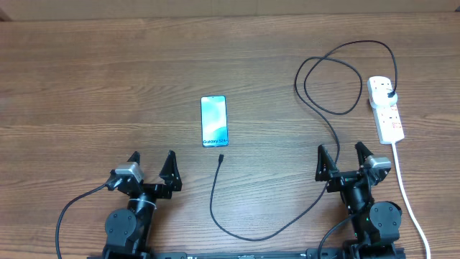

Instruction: Plug charger to phone and switch on socket

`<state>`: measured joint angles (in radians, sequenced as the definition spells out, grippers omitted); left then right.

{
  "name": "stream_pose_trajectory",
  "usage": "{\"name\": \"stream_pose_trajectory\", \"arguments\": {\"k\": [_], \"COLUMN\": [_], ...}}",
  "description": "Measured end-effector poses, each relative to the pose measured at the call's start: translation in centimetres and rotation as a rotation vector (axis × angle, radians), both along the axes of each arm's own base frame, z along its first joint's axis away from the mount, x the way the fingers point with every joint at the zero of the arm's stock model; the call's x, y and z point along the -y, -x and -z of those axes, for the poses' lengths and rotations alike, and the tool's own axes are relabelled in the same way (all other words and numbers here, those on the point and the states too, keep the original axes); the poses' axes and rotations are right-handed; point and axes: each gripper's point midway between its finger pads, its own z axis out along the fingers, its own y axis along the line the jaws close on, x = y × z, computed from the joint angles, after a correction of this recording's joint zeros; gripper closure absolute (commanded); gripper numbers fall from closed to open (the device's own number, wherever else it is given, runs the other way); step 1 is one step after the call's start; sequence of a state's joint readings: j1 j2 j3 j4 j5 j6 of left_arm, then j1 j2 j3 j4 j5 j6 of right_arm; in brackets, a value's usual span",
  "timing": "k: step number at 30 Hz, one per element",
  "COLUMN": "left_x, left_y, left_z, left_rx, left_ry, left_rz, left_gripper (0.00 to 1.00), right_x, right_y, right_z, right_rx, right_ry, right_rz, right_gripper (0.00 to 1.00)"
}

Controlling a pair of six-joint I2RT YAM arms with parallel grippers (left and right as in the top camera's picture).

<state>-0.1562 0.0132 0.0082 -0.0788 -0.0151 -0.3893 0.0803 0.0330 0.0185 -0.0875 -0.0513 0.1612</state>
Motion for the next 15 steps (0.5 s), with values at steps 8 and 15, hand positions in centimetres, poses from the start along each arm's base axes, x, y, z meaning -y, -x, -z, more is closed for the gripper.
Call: {"name": "stream_pose_trajectory", "arguments": {"k": [8, 15], "left_x": [-0.10, 0.68], "left_y": [-0.03, 0.15], "left_z": [-0.14, -0.70], "left_rx": [0.006, 0.016], "left_ry": [0.000, 0.006], "left_rz": [-0.006, 0.040], "left_gripper": [0.00, 0.00], "right_x": [-0.01, 0.00], "right_y": [0.00, 0.02], "right_z": [-0.01, -0.07], "right_rx": [0.000, 0.003], "right_ry": [-0.001, 0.000], "right_rz": [0.000, 0.000], "right_gripper": [0.00, 0.00]}}
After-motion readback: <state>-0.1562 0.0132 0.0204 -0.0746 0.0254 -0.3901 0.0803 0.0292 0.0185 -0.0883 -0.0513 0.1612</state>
